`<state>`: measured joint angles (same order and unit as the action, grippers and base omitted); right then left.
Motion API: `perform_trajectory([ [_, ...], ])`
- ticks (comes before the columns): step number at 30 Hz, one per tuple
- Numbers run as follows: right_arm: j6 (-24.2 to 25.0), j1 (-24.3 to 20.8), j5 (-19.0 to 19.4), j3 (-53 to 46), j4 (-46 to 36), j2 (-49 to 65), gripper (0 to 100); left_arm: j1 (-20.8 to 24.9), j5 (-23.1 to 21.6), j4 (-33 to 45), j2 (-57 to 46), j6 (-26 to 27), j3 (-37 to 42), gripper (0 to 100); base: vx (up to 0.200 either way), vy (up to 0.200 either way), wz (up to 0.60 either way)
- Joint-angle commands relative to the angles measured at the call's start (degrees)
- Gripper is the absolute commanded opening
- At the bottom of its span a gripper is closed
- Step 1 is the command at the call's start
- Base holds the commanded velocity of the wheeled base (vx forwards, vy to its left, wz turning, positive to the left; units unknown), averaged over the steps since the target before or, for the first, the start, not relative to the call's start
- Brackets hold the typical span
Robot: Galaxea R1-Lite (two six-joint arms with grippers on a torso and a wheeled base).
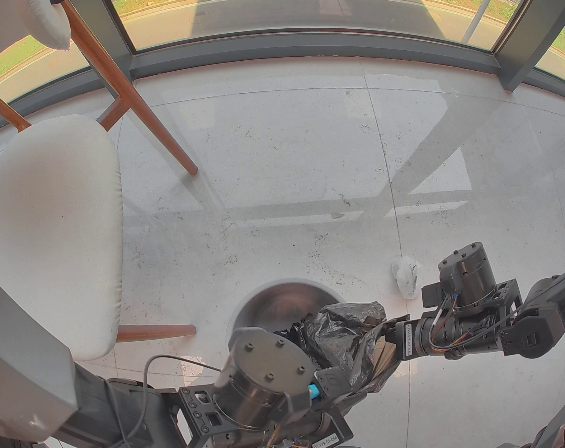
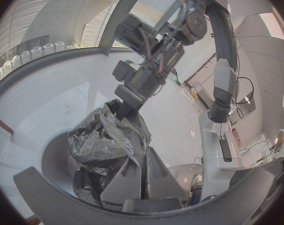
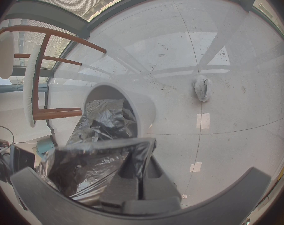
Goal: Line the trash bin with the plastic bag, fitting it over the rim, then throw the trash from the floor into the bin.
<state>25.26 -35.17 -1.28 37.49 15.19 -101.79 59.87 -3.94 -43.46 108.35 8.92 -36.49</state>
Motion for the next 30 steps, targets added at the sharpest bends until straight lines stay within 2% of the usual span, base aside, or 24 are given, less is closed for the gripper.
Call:
perform_trajectory([
  [1,-0.47,1.07,0.05,-0.4,0.19,-0.07,0,1.48,0.25,0.04,0.99,-0.13,0.63,0,0.0,0.0,0.0],
  [9,-0.56,1.16,0.05,0.13,0.28,-0.07,0,3.5,0.6,0.04,2.13,-3.65,2.12,0,0.0,0.0,0.0],
  [10,-0.56,1.16,0.05,0.04,0.28,0.01,0,3.5,0.6,0.04,2.83,-4.7,1.33,100,0.0,0.0,0.0],
  [17,-0.56,1.16,0.05,0.31,0.37,0.1,0,2.62,3.15,0.04,3.62,-8.22,-0.08,100,0.0,0.0,0.0],
  [23,-0.39,1.16,-0.04,2.24,0.28,0.1,0,1.57,3.59,0.04,4.77,-8.13,0.1,100,0.0,0.0,0.0],
  [30,-0.39,1.6,-0.04,2.77,0.28,-0.07,0,0.86,4.46,0.04,4.85,-8.04,3.88,100,0.0,0.0,0.0],
])
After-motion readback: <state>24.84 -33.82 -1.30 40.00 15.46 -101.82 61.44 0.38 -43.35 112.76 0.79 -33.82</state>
